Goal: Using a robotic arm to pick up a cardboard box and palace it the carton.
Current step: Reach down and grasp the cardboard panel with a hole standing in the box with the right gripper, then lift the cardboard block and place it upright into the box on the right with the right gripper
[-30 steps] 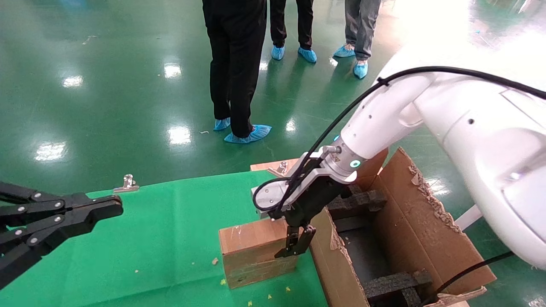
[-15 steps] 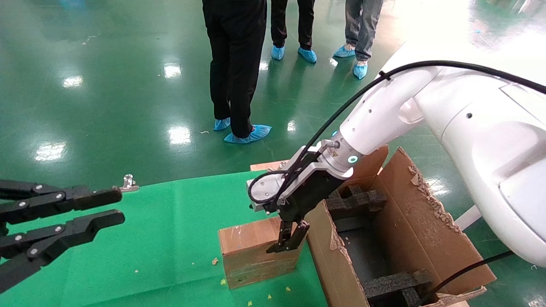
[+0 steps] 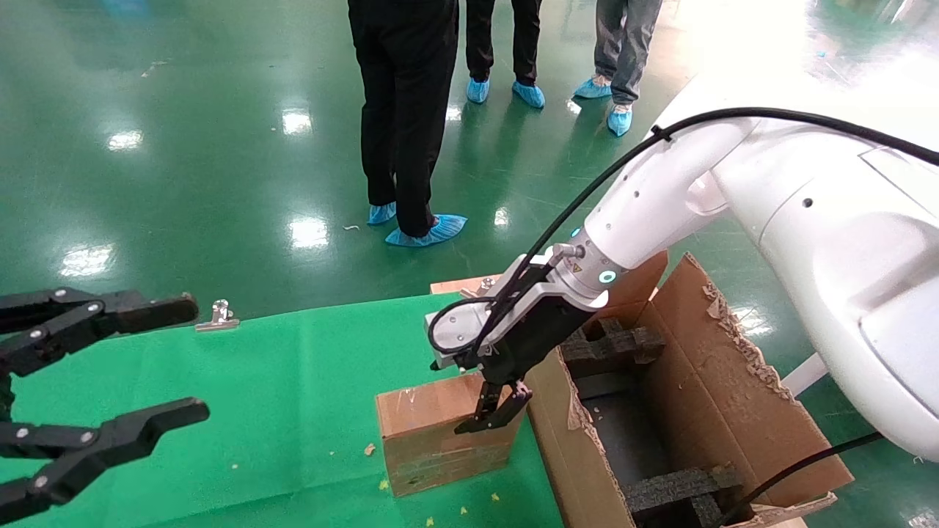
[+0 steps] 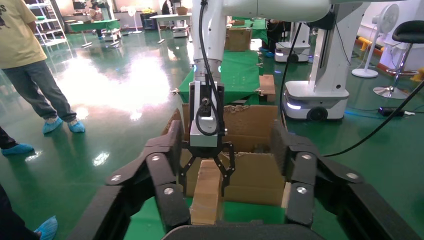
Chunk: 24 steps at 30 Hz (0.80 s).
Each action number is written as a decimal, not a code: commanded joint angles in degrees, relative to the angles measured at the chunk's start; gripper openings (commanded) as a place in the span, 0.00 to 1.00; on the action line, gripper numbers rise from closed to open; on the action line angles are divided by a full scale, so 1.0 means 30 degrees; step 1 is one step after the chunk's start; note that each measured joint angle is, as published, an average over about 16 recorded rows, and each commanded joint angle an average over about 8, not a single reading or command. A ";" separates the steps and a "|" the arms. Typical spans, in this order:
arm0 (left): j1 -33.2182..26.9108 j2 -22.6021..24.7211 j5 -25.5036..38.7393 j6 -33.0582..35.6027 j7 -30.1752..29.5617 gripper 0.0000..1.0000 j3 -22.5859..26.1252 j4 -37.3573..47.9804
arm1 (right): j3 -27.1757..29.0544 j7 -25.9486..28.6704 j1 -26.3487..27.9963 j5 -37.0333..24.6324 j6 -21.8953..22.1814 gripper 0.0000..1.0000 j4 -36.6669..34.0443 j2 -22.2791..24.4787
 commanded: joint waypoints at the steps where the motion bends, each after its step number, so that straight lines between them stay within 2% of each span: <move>1: 0.0000 0.0000 0.0000 0.0000 0.0000 1.00 0.0000 0.0000 | 0.0000 0.0006 -0.0009 -0.0008 -0.0002 0.00 0.0023 0.0008; 17: -0.0001 0.0000 0.0000 -0.0001 -0.0001 1.00 0.0001 0.0000 | 0.0065 0.0094 0.0125 0.0128 -0.0036 0.00 0.0013 0.0192; 24: -0.0001 0.0000 -0.0001 -0.0001 0.0000 1.00 0.0002 0.0001 | 0.0123 0.0371 0.1646 0.1282 -0.0463 0.00 -0.0219 0.1208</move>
